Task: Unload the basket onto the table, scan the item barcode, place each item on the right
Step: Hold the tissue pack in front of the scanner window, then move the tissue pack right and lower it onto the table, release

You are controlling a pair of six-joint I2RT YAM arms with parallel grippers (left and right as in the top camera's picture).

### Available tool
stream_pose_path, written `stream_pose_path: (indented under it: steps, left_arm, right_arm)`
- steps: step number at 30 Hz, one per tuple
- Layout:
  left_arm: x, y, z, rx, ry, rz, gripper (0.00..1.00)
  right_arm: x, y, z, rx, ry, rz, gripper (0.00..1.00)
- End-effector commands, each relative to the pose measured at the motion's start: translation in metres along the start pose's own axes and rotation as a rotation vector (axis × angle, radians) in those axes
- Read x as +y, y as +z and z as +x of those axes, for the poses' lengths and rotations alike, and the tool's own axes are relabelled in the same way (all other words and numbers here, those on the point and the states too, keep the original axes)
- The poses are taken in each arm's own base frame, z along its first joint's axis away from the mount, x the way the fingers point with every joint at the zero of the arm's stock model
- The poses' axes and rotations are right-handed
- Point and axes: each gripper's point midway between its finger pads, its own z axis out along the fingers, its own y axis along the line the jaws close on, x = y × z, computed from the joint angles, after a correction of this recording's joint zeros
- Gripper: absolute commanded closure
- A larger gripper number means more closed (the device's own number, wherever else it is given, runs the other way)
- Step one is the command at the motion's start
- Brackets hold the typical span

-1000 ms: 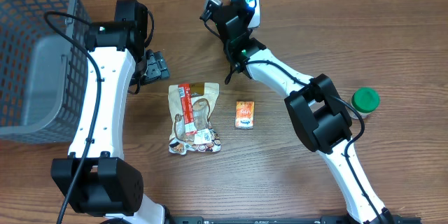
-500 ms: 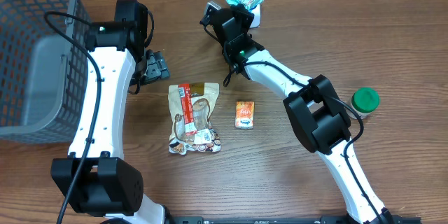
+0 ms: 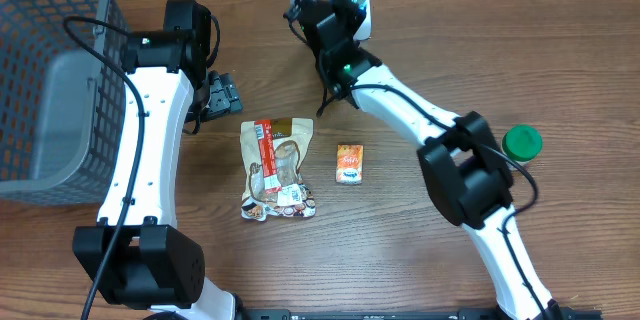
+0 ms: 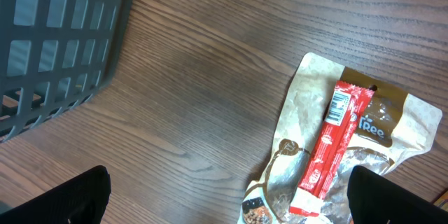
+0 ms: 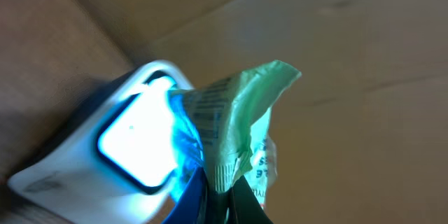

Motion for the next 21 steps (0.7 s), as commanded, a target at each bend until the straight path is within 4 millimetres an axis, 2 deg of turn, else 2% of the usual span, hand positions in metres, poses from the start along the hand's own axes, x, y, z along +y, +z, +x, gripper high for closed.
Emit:
stream_pose_path:
  steps: [1,4,7,11,13,15,17,21]
  left_arm:
    - [-0.001,-0.004,-0.005,-0.019,-0.021,0.002,0.01]
    - [0.0,-0.004,-0.005,-0.019,-0.021,0.002,0.0]
    - [-0.001,-0.005,-0.005,-0.019,-0.021,0.002,0.0]
    - [-0.001,-0.004,-0.005,-0.019,-0.021,0.002,0.0]
    - [0.0,-0.004,-0.005,-0.019,-0.021,0.002,0.0]
    - [0.0,-0.004,-0.005,-0.019,-0.021,0.002,0.01]
    - [-0.001,-0.004,-0.005,-0.019,-0.021,0.002,0.01]
    - [-0.001,-0.004,-0.005,-0.019,-0.021,0.002,0.01]
  right_arm:
    - [-0.11,-0.056,-0.04,-0.09,0.242,0.107,0.97]
    - [-0.141,-0.081,-0.04,-0.091,0.335,0.1,0.97]
    - [-0.167,-0.107,-0.031,-0.063,0.423,0.087,0.97]
    - [-0.196,-0.142,-0.004,0.009,0.592,0.047,0.97]
    - [-0.205,-0.156,0.018,0.07,0.651,0.026,0.97]
    - [-0.205,-0.164,0.039,0.135,0.671,-0.015,0.97]
    - [-0.195,-0.17,0.063,0.217,0.683,-0.099,0.97]
    - [-0.155,-0.179,0.107,0.401,0.714,-0.354,0.96]
